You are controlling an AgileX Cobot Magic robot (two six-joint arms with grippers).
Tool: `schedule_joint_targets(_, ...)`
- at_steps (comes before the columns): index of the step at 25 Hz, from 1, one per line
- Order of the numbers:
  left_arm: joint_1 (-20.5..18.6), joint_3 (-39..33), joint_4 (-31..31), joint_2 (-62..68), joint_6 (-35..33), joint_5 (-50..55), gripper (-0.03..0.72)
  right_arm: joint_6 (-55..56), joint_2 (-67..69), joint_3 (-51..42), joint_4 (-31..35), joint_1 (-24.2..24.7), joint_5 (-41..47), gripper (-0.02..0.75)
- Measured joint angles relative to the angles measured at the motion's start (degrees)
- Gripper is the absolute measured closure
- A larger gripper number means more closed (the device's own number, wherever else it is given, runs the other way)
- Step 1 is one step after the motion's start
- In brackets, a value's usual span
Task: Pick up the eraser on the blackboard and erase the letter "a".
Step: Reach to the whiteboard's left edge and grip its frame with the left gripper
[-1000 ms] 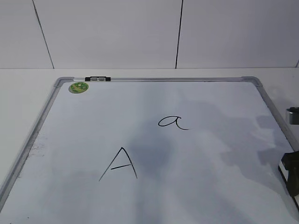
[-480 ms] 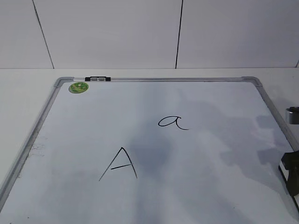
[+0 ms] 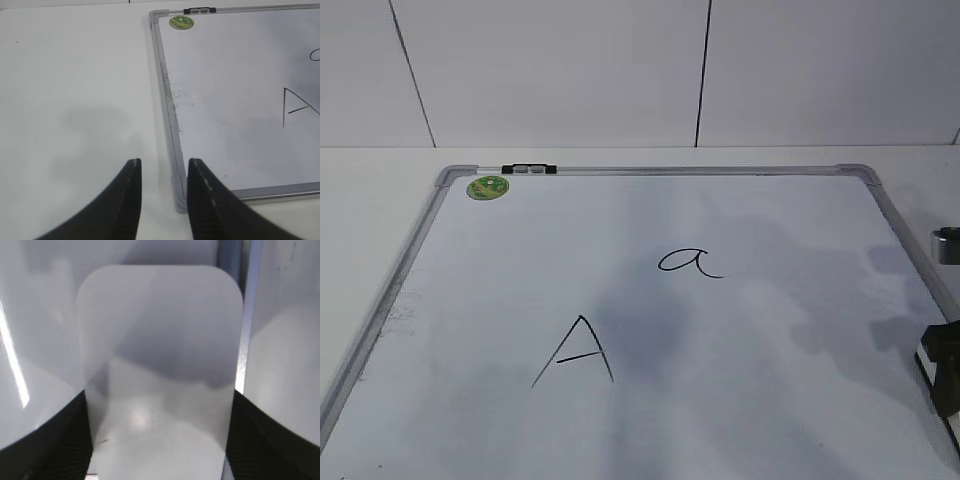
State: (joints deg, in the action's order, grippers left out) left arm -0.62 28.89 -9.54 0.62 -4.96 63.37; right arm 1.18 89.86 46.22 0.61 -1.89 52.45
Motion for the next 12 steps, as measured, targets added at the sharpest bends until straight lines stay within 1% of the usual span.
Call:
schedule_joint_targets(6, 0.0, 0.0, 0.0, 0.0, 0.0, 0.0, 0.453, 0.0, -3.11, 0.0, 0.31, 0.0, -3.53, 0.171)
schedule_joint_targets(12, 0.0, 0.0, 0.0, 0.0, 0.0, 0.0, 0.453, 0.0, -7.28, 0.0, 0.8, 0.0, -2.13, 0.171)
